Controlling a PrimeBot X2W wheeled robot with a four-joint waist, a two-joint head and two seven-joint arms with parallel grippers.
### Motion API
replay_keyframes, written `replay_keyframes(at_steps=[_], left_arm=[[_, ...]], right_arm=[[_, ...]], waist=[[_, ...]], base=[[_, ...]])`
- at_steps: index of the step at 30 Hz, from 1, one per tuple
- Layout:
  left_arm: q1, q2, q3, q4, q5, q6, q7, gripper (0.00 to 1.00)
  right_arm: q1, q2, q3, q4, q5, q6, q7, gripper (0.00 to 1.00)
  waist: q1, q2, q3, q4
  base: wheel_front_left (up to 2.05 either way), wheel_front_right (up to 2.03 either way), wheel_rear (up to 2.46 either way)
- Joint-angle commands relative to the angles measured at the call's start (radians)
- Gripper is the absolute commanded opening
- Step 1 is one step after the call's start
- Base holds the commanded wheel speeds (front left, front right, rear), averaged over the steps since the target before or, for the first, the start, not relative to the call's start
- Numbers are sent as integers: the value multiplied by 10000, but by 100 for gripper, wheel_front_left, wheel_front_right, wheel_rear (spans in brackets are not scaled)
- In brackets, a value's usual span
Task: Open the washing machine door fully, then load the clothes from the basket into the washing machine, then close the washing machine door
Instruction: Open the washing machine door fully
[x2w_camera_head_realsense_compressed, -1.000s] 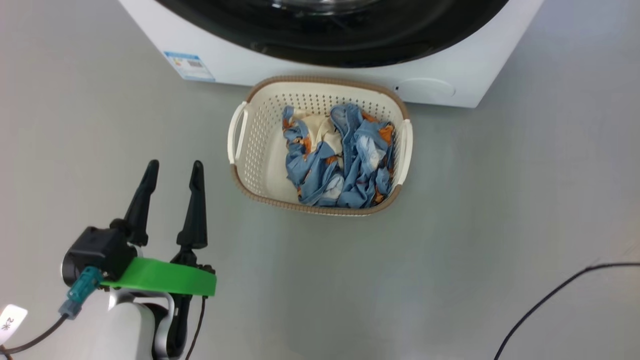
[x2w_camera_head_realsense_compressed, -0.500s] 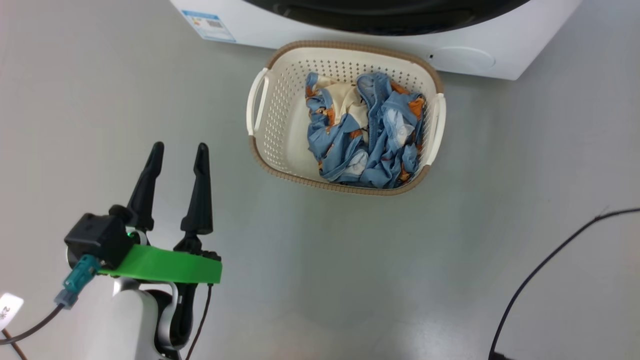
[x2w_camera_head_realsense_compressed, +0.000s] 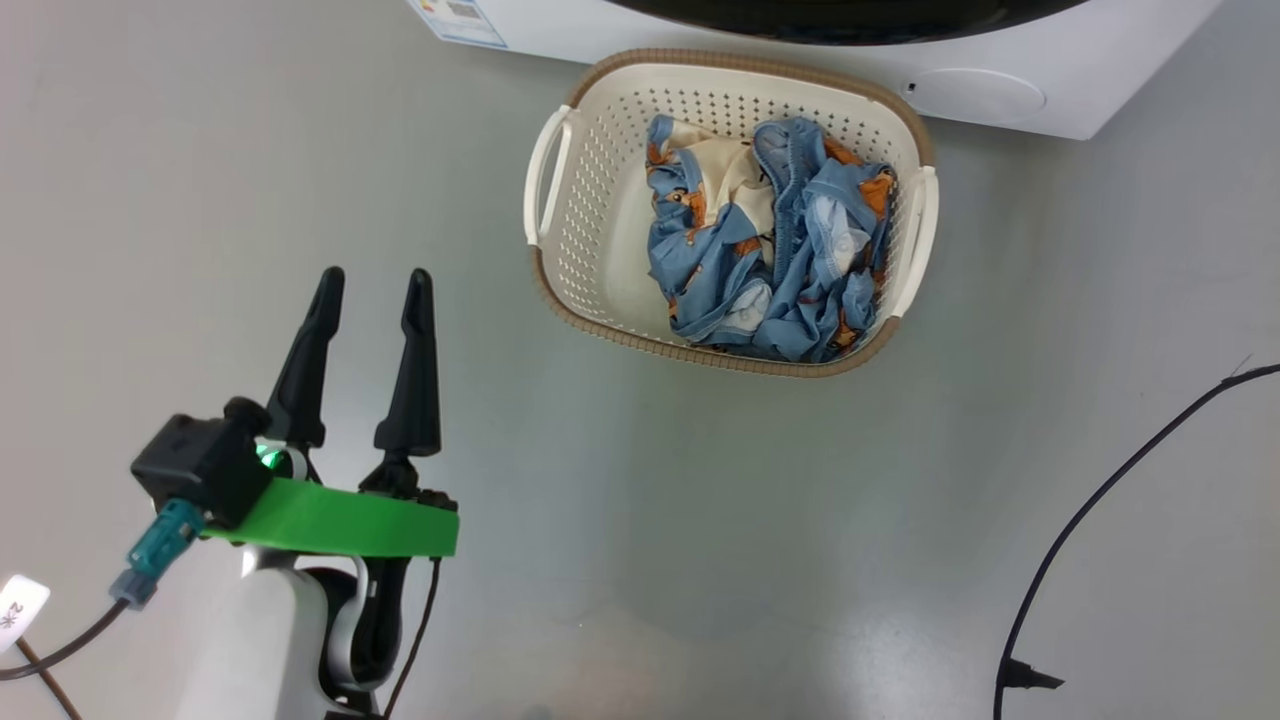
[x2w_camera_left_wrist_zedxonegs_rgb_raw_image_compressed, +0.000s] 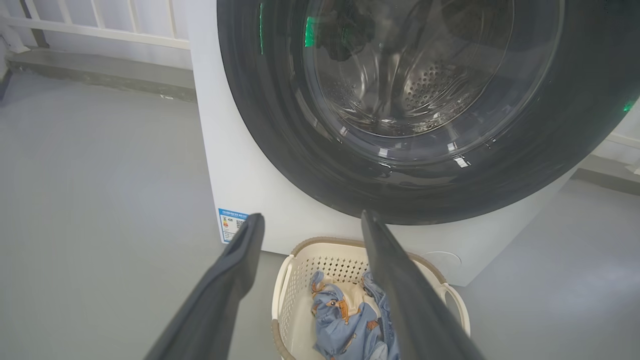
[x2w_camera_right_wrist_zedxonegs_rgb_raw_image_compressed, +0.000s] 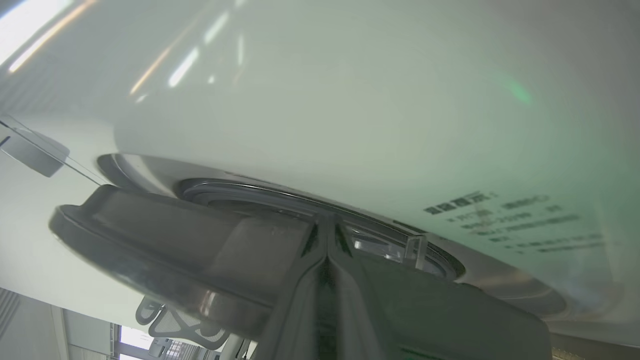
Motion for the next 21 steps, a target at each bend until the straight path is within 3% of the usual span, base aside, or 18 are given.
replay_keyframes(at_steps=[1, 10, 21], left_arm=[[-142, 272, 304, -306, -79, 37, -63, 100], [82, 271, 272, -417, -240, 99, -63, 100], [475, 271, 400, -187, 5, 89, -63, 100]], right_arm=[[-168, 105, 71, -141, 136, 85, 187, 0], [-177, 131, 243, 165, 251, 85, 803, 0], [1282, 369, 563, 143, 574, 85, 1785, 0]], waist=[[0, -1, 12, 86], [0, -1, -180, 322], [0, -1, -1326, 280]], base=[[0, 0, 0], [0, 0, 0], [0, 0, 0]])
